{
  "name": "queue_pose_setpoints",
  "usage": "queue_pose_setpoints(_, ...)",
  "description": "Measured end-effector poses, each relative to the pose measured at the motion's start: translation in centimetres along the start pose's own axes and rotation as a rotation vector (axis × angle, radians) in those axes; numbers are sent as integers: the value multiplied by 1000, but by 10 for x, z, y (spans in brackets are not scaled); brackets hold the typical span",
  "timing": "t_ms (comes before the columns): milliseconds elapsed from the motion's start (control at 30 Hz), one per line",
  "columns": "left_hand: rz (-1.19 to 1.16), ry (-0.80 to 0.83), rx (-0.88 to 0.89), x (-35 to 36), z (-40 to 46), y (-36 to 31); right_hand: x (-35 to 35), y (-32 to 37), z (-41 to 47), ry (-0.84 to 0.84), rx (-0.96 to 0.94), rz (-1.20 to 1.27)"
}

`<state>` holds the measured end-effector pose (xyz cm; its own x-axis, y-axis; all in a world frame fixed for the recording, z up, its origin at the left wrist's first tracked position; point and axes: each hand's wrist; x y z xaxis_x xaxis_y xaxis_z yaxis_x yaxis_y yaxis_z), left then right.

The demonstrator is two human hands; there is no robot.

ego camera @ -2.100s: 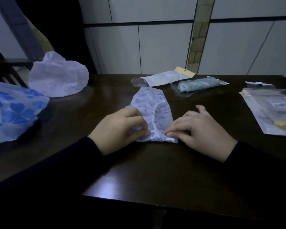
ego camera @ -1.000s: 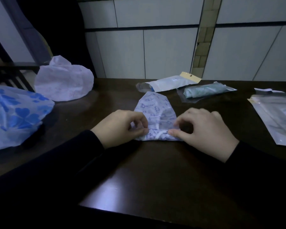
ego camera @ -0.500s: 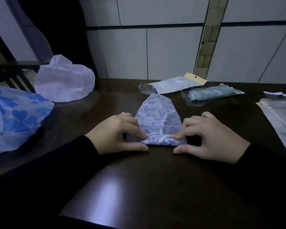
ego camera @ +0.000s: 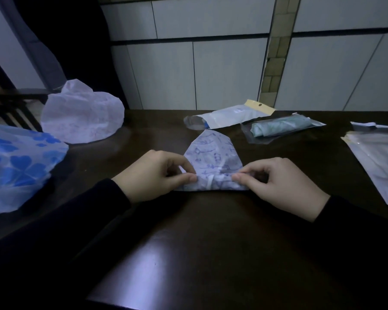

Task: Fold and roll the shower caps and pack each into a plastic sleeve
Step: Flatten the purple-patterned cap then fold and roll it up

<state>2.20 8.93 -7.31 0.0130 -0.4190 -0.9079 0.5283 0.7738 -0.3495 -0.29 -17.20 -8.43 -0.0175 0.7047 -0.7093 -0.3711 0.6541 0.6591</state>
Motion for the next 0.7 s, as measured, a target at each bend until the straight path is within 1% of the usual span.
queue_pose_setpoints(67, 10, -7, -35, 1, 2, -1, 2, 1, -1, -25, 44, 2)
queue_pose_setpoints(133, 35, -11, -49, 2, 2, -2, 6, 2, -1, -58, 54, -95)
queue_pose_setpoints(233, 83, -59, -16, 6, 2, 2, 9, 1, 1, -115, -27, -290)
queue_pose_setpoints(333, 124, -146, 85, 12, 0, 7, 6, 1, 4, -142, -137, -339)
queue_pose_setpoints(433, 241, -218, 230, 15, -3, 4, 4, 1, 4, -77, -267, -327)
queue_pose_setpoints(533, 333, -235, 289, 16, -5, 5, 2, -2, 5, -29, -310, -341)
queue_pose_setpoints(600, 326, -195, 277, 15, -6, 6, 0, -4, 7, 39, -285, -353)
queue_pose_setpoints(700, 317, -181, 249, 15, -8, 5, -4, -8, 13, 147, -179, -281)
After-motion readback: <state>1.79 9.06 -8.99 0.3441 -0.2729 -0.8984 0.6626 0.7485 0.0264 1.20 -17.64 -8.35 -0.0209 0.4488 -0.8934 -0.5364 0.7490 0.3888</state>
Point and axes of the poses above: each hand's wrist, its own z-axis towards the middle knuckle, its own x-axis out of the palm, y = z × x, and after that the axes turned 10 degrees about z, right-handed
